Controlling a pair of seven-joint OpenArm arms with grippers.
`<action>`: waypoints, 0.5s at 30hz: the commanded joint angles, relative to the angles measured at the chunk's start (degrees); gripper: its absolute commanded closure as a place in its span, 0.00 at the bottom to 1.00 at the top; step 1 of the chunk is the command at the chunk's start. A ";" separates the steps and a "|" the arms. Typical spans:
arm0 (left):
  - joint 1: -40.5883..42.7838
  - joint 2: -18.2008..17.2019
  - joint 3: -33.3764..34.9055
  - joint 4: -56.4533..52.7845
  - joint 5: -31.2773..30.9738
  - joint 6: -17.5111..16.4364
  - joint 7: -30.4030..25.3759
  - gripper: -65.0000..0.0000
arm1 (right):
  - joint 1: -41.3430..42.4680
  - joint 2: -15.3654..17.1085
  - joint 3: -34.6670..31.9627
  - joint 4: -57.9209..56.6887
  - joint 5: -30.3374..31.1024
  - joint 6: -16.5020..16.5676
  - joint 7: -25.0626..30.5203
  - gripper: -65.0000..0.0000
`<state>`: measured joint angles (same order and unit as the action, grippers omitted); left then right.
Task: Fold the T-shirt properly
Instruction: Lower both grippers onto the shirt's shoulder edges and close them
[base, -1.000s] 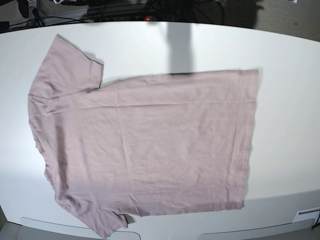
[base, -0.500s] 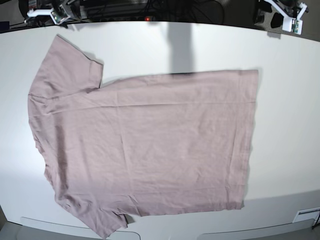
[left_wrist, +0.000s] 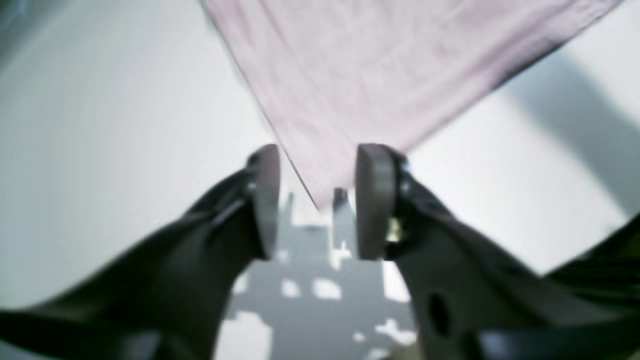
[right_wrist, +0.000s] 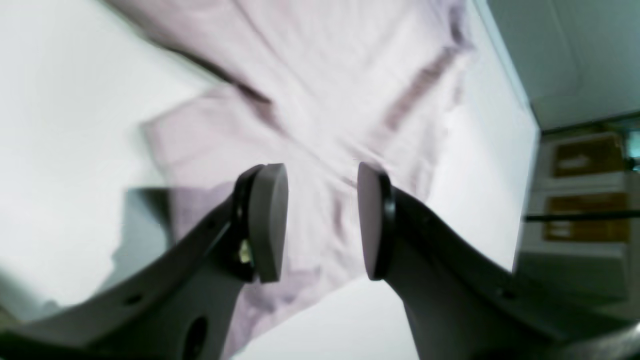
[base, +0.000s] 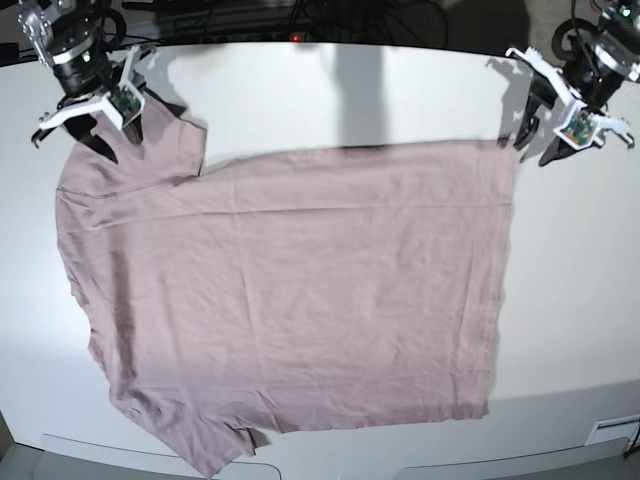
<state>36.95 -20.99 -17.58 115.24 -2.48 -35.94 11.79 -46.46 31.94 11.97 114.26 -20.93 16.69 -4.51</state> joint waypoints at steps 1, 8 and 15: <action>-0.13 -1.97 0.76 0.90 0.85 0.31 -1.22 0.69 | 0.02 0.44 0.39 0.87 0.07 0.33 0.76 0.63; -1.11 -12.24 13.64 0.90 16.13 2.47 -2.80 0.59 | 0.09 0.42 0.39 0.87 0.04 1.53 0.00 0.42; -5.97 -18.47 30.18 -0.44 33.66 18.21 0.17 0.59 | 0.09 0.28 0.39 0.87 0.04 1.44 -1.11 0.42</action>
<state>30.79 -38.87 13.10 114.21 30.89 -18.41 12.56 -46.06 31.51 11.97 114.26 -20.91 18.76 -6.48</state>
